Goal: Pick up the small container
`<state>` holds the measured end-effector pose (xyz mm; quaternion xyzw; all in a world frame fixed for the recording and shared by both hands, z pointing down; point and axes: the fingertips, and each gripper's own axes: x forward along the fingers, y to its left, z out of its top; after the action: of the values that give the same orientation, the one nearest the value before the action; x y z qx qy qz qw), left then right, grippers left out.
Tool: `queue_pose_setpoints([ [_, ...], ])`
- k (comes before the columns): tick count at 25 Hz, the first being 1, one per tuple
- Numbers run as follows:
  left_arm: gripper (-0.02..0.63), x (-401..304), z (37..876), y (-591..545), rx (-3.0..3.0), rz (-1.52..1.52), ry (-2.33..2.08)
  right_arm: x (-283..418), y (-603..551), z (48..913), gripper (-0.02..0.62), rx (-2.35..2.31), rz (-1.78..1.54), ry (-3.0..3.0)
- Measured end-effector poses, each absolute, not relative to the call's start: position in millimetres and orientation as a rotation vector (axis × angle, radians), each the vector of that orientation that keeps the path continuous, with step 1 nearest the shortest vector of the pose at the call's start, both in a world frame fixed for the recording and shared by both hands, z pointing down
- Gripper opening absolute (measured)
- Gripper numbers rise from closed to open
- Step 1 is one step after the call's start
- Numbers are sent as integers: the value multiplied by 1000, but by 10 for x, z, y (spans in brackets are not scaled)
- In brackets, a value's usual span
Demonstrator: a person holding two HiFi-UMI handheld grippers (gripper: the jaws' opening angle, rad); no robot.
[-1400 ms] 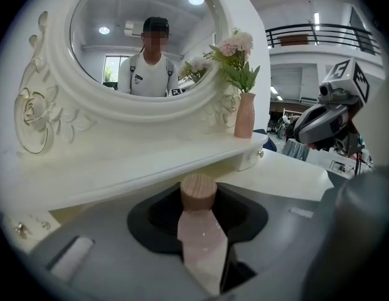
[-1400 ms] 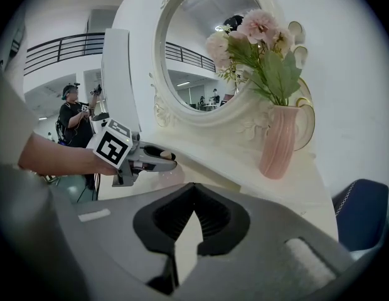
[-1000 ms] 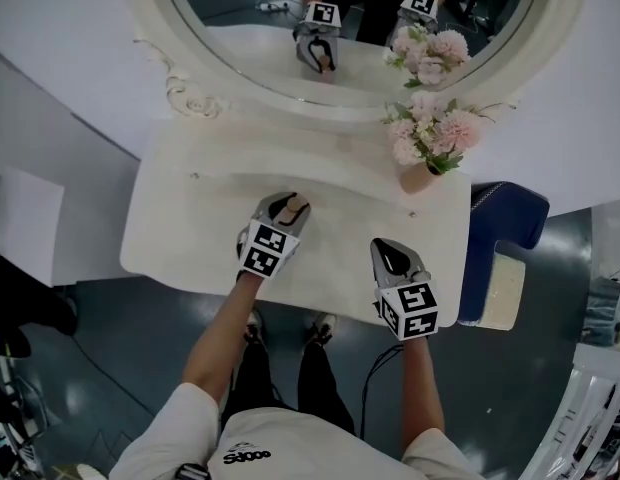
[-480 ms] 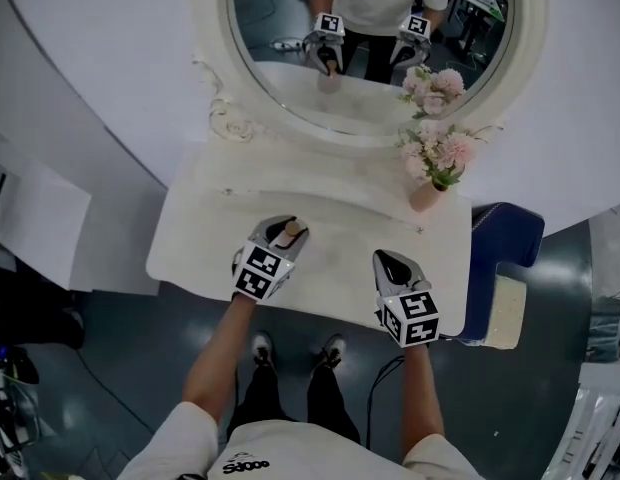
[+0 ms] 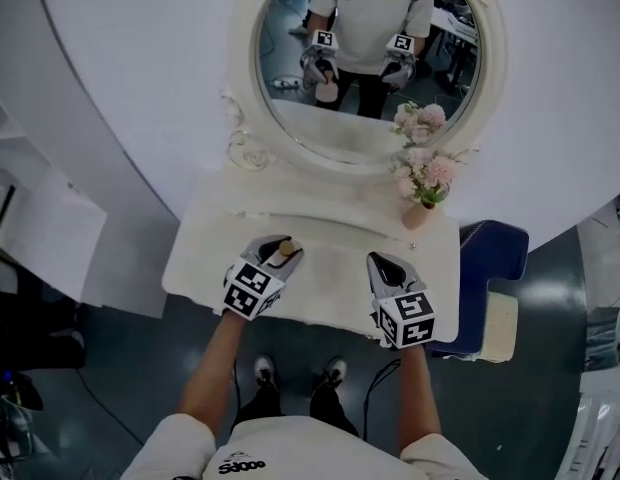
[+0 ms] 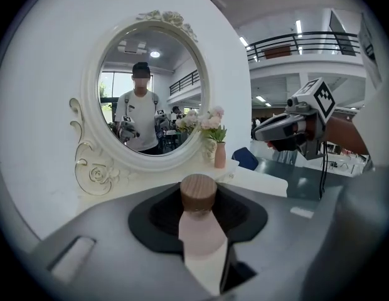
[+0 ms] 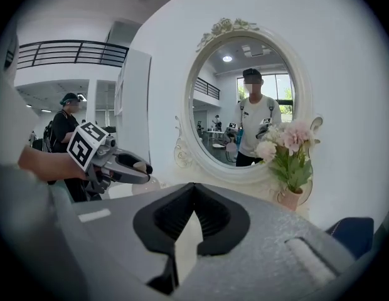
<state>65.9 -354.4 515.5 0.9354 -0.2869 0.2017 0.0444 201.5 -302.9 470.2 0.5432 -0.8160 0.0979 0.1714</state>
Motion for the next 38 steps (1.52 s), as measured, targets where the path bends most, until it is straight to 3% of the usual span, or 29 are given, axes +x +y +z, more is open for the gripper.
queue_pose_setpoints([
  [22, 149, 387, 3553, -3495, 3045, 415, -944, 1839, -3046, 3234, 2, 1608, -125, -2392],
  [38, 150, 375, 3414, -3416, 3087, 398, -947, 1808, -3020, 3287, 2, 1559, -141, -2361],
])
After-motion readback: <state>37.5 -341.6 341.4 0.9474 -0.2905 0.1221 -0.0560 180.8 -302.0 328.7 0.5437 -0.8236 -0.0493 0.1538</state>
